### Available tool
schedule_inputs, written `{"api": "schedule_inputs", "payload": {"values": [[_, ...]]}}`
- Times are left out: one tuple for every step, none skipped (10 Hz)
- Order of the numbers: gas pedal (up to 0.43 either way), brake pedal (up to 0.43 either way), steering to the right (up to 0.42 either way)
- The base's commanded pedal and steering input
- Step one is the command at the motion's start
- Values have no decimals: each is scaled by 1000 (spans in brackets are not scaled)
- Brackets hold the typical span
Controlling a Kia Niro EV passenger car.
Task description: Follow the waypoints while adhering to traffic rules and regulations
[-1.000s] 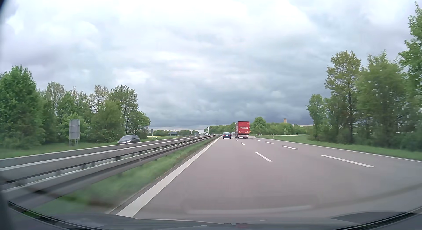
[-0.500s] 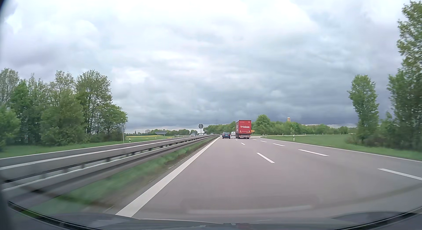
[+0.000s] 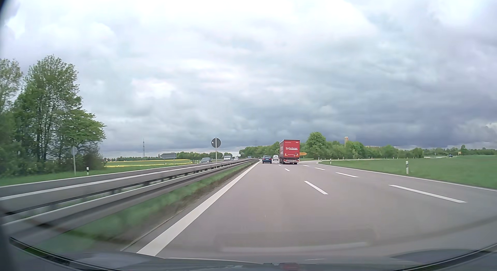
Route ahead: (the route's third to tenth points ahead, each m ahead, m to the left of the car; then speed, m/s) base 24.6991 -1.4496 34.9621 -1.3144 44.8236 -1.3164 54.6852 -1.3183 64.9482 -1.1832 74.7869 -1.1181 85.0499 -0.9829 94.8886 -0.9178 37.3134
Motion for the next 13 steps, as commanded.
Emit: {"api": "schedule_inputs", "payload": {"values": [[331, 12, -2], [319, 12, -1], [319, 12, -1], [319, 12, -1], [299, 12, -1], [299, 12, -1], [299, 12, 0], [299, 12, -1], [287, 12, -1], [287, 12, -1], [268, 12, 0], [260, 12, 0], [260, 12, 0]]}}
